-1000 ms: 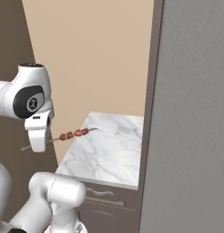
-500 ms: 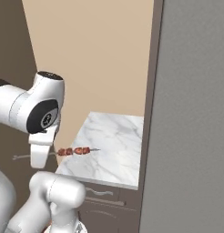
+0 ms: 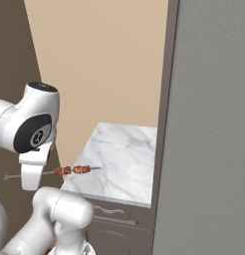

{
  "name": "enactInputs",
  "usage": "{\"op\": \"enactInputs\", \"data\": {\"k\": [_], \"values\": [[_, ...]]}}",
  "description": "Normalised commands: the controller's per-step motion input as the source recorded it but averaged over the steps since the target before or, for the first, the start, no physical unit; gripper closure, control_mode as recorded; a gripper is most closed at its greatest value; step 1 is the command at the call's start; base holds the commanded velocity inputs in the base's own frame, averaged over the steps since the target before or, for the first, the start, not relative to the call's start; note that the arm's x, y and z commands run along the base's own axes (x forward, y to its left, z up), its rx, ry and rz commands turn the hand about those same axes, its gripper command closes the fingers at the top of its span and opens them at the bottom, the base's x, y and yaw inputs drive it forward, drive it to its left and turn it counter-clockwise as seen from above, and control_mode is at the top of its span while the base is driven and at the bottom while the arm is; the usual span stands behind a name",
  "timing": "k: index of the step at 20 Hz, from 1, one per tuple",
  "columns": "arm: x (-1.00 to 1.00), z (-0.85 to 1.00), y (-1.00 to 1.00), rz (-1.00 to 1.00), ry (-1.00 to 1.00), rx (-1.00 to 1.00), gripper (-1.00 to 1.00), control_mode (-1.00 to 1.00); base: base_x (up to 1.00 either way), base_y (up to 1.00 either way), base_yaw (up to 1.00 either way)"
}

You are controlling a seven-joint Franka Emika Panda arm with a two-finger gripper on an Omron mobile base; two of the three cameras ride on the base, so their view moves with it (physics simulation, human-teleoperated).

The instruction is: Store the kebab skewer in the freezer for long-term storage. Close the freezer door after placing the cooked food.

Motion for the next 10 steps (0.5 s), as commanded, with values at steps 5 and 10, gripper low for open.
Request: {"op": "enactInputs", "data": {"k": [5, 10], "values": [[0.0, 0.0, 0.0, 0.0, 0.0, 0.0, 1.0, -1.0, 0.0, 0.0, 0.0], [-0.04, 0.0, 0.0, 0.0, 0.0, 0.0, 1.0, -1.0, 0.0, 0.0, 0.0]]}}
